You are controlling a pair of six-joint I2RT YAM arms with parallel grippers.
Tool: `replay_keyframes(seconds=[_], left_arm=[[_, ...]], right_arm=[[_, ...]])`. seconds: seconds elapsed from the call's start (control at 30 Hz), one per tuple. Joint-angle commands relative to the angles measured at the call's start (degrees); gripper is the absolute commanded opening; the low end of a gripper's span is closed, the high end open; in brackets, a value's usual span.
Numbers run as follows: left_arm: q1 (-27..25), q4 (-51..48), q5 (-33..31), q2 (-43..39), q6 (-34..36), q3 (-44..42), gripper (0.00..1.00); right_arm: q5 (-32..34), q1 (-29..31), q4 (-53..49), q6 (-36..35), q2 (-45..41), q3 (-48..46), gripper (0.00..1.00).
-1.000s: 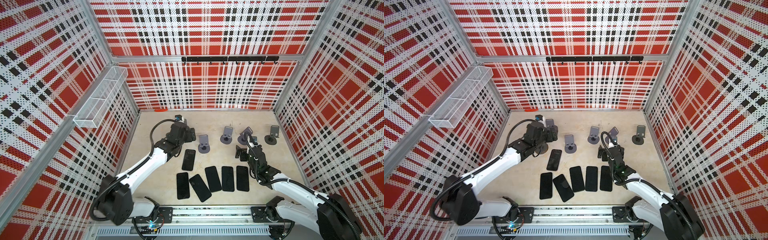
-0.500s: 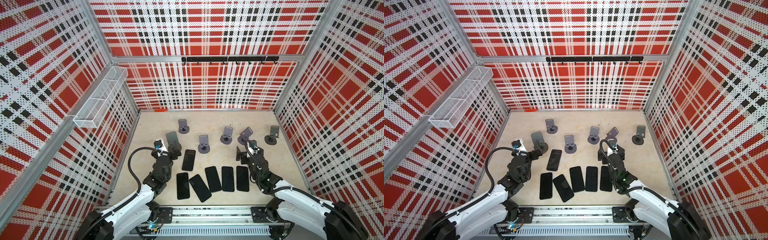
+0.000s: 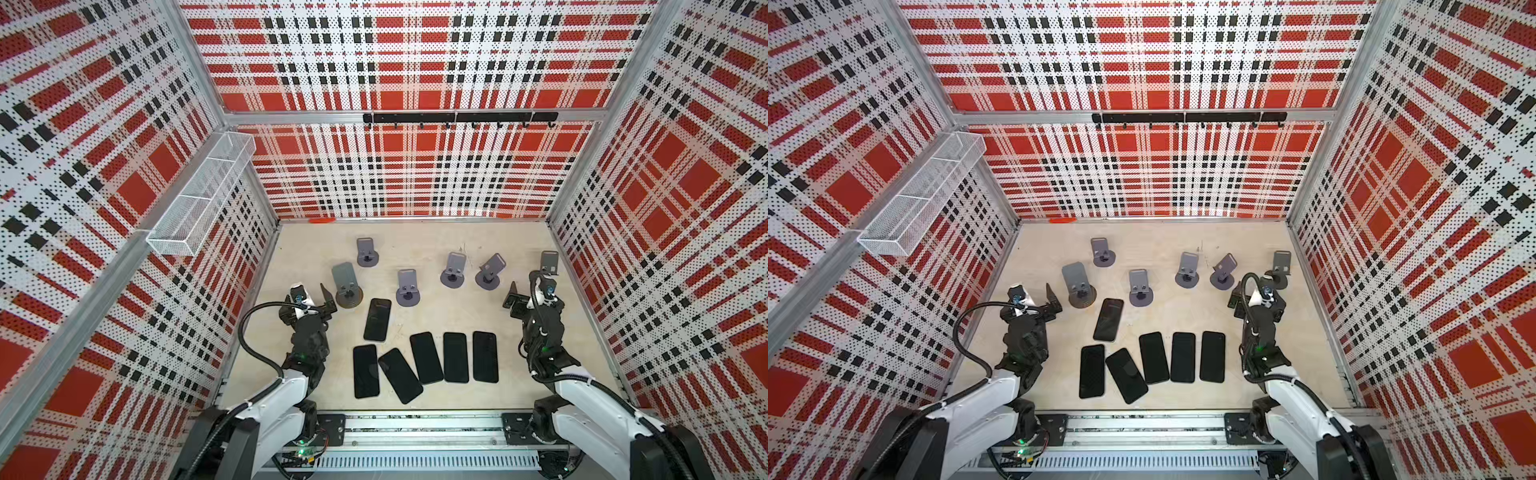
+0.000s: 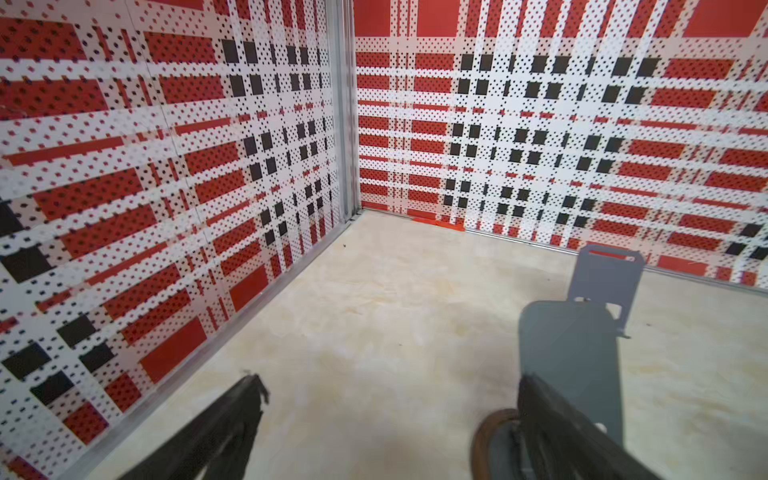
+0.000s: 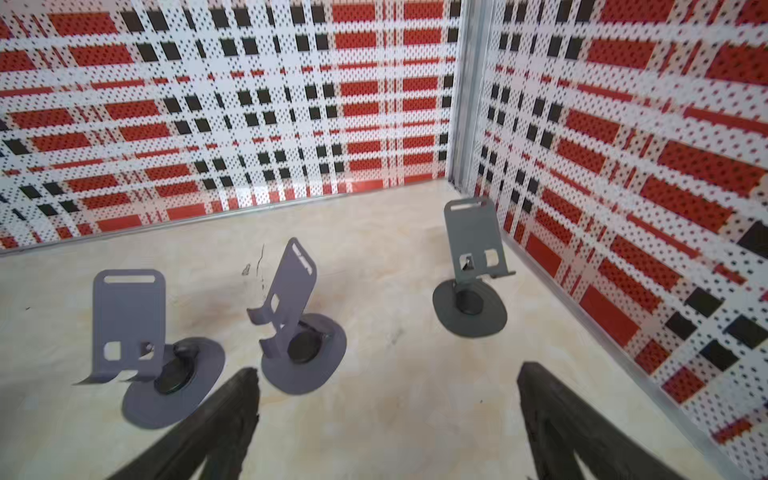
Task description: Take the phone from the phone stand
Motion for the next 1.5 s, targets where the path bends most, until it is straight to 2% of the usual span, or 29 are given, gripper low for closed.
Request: replay_keyframes(seconds=[0.0, 0.07, 0.13, 0.23, 0.3, 0.4, 0.5, 0.6, 0.7, 0.8, 0.87, 1.0, 1.13, 1.2, 1.3, 1.37, 1.47], left_arm=[[4.99, 18.50, 13.00, 5.79, 6.91, -4.01, 0.98], [7.50, 29.08, 18.27, 10.76, 5.92, -6.23, 0.98], [9.11, 32.83, 20.60, 13.80, 4.54, -5.67, 0.98], [11.91, 28.61, 25.76, 15.28, 0.65, -2.66, 0.98], [13.13, 35.01, 28.58, 19.89, -1.20, -3.02, 0.98], [13.06, 42.82, 27.40, 27.26, -2.32, -2.93, 0.98], [12.75, 48.62, 26.95, 31.82, -2.07, -3.02, 0.98], [11.88, 37.81, 24.77, 29.83, -1.06, 0.74, 0.98], [10.36, 28.90, 23.45, 29.63, 0.67, 5.27, 0.98], [10.47, 30.85, 23.74, 30.06, 0.18, 4.86, 0.98], [10.46, 30.71, 23.81, 30.06, 0.24, 4.92, 0.98], [10.46, 30.71, 23.83, 30.09, 0.21, 4.93, 0.98], [10.41, 30.71, 23.63, 30.07, 0.23, 4.92, 0.98], [10.41, 30.71, 23.48, 30.02, 0.22, 4.84, 0.98], [10.33, 30.71, 23.33, 30.01, 0.18, 4.84, 0.98], [10.32, 30.74, 23.26, 30.11, 0.22, 4.84, 0.98], [10.32, 30.85, 23.24, 30.04, 0.20, 4.75, 0.98]], right_arm=[[-4.93, -2.31, 27.43, -7.82, 9.20, -7.54, 1.00], [-5.75, -3.78, 41.40, -8.26, 17.87, -9.21, 1.00], [-8.90, -3.96, 47.62, -9.52, 22.59, -9.29, 1.00], [-10.12, -4.30, 45.51, -10.26, 27.10, -5.28, 1.00], [-9.74, -4.31, 43.21, -10.29, 28.09, -3.66, 1.00], [-11.31, -4.70, 39.12, -9.72, 25.64, -3.11, 1.00], [-14.03, -5.27, 28.89, -9.03, 21.35, -1.08, 1.00], [-14.01, -6.24, 29.23, -9.22, 21.60, -1.00, 1.00], [-15.93, -8.27, 29.33, -4.70, 20.39, -1.81, 1.00], [-20.41, -8.68, 20.70, -3.29, 15.28, -0.78, 1.00], [-21.08, -8.70, 14.80, -4.15, 10.39, -0.60, 1.00], [-20.78, -8.79, 12.43, -5.66, 5.11, -3.55, 1.00], [-22.30, -8.79, 22.36, -6.50, 8.90, -6.71, 1.00], [-20.66, -8.79, 27.58, -5.82, 12.74, -6.39, 1.00], [-21.94, -8.97, 38.05, -7.64, 22.72, -4.39, 1.00], [-23.92, -9.01, 39.35, -9.03, 28.70, -2.03, 1.00], [-21.85, -9.32, 48.65, -8.13, 37.88, -1.22, 1.00]])
